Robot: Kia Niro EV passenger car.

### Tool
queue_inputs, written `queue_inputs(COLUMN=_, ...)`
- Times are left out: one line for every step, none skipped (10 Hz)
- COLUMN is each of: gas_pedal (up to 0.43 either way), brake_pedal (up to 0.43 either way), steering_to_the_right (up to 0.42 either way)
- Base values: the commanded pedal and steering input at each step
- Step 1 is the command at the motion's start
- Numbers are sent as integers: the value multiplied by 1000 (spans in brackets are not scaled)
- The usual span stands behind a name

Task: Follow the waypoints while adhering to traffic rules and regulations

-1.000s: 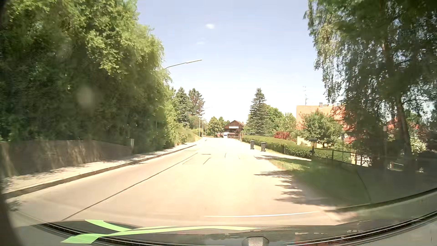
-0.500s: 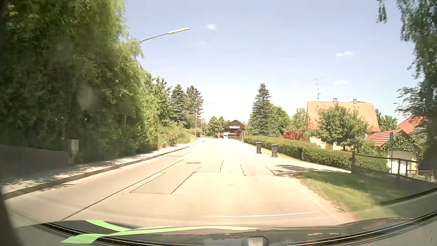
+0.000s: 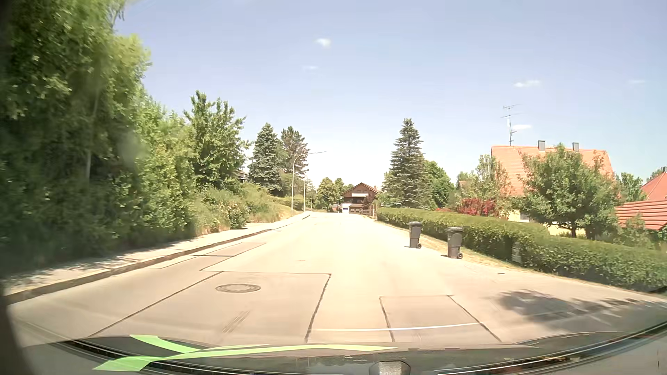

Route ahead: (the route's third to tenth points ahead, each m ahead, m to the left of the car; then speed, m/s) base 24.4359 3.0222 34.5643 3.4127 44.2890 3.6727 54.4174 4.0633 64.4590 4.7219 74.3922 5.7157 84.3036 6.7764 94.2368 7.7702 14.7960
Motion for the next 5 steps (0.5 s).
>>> queue_inputs(gas_pedal=189, brake_pedal=0, steering_to_the_right=-7)
queue_inputs(gas_pedal=177, brake_pedal=0, steering_to_the_right=-11)
queue_inputs(gas_pedal=177, brake_pedal=0, steering_to_the_right=-12)
queue_inputs(gas_pedal=177, brake_pedal=0, steering_to_the_right=-11)
queue_inputs(gas_pedal=177, brake_pedal=0, steering_to_the_right=-6)
